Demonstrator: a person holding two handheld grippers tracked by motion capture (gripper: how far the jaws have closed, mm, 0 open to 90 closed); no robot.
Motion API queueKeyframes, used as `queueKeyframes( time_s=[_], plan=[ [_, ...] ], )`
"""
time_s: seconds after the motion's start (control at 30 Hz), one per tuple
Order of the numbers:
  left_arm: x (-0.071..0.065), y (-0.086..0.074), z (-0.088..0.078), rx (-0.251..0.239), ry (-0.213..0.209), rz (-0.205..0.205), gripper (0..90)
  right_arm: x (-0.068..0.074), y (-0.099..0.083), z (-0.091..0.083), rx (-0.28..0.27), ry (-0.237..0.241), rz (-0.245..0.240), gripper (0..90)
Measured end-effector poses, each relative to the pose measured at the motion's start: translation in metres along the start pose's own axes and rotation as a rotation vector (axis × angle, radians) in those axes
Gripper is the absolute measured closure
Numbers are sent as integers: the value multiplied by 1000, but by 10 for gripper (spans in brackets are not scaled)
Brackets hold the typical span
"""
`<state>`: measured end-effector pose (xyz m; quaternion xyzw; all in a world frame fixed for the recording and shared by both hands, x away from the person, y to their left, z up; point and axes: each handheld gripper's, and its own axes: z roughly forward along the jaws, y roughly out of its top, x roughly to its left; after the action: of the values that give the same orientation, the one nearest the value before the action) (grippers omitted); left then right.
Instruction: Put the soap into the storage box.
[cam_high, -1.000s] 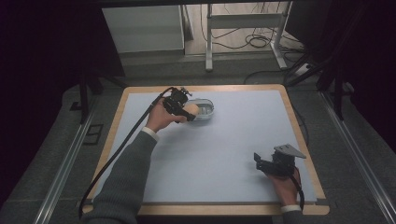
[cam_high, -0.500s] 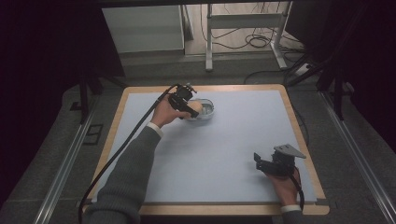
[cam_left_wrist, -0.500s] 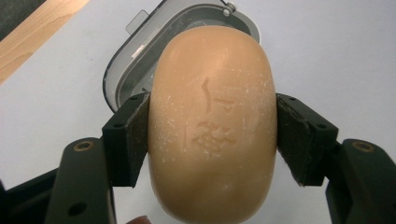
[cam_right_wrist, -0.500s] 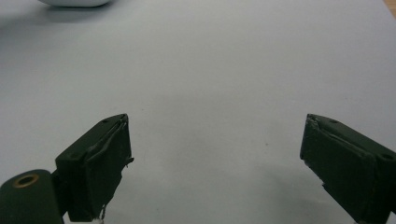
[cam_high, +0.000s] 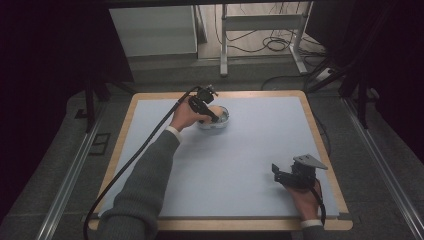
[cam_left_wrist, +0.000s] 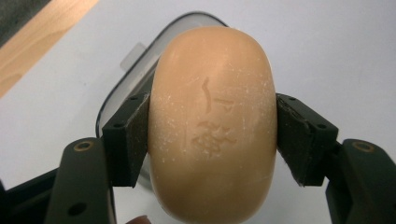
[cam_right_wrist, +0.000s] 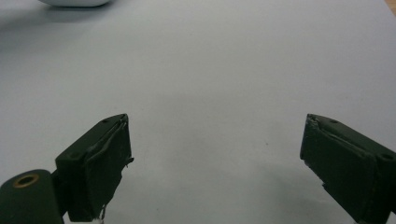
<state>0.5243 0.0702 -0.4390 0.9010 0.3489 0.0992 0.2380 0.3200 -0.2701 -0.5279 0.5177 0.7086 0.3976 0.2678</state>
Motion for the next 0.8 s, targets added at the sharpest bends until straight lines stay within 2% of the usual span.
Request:
queueKeyframes(
  time_s=[0.23, 0.33, 0.43, 0.8],
  plan=[
    [3, 5, 11, 22, 10, -5, 325, 0, 0, 0, -1, 0, 1, 88],
    [5, 4, 14, 27, -8, -7, 325, 0, 0, 0, 0, 1, 1, 88],
    [6, 4, 17, 35, 3, -9, 325, 0, 0, 0, 1, 1, 1, 88],
    [4, -1, 27, 58, 1, -4, 323, 0, 0, 0, 2, 0, -1, 88]
  ],
)
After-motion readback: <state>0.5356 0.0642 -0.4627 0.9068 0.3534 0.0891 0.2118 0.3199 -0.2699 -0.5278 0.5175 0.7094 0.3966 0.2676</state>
